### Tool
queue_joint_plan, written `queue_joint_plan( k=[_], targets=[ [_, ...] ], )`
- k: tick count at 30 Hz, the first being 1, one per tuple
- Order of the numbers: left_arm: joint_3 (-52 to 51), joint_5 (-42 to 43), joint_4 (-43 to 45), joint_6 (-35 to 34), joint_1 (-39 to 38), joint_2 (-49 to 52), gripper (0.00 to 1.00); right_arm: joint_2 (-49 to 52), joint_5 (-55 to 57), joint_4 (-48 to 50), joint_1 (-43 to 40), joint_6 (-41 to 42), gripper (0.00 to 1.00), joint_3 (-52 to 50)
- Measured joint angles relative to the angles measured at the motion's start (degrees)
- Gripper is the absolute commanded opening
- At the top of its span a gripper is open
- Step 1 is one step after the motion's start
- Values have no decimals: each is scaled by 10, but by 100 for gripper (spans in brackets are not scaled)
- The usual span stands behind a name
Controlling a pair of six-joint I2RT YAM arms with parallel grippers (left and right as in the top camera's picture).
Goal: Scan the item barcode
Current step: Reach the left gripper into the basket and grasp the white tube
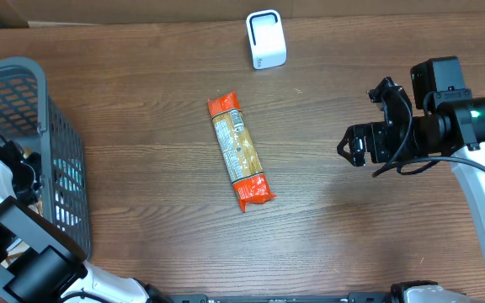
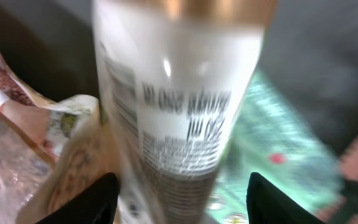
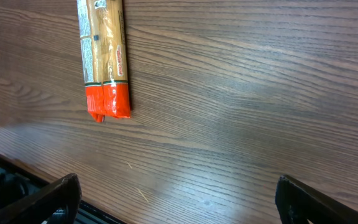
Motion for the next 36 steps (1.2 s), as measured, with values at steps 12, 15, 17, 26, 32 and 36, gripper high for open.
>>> queue_joint_plan(
  k=[12, 15, 17, 26, 32, 36],
  targets=[
    [-19, -43, 16, -25, -1, 0, 4, 0, 0, 0, 0, 0, 100, 0],
    [-19, -51, 16, -28, 1, -3, 4, 0, 0, 0, 0, 0, 100, 0],
    [-19, -52, 14, -35, 1, -3, 4, 0, 0, 0, 0, 0, 100, 0],
    [120, -21, -150, -45, 0, 4, 4, 0, 0, 0, 0, 0, 100, 0],
    [377, 13, -237, -51, -8, -2, 4, 0, 0, 0, 0, 0, 100, 0],
    [502, 47, -281, -49, -26, -16, 4, 0, 0, 0, 0, 0, 100, 0]
  ],
)
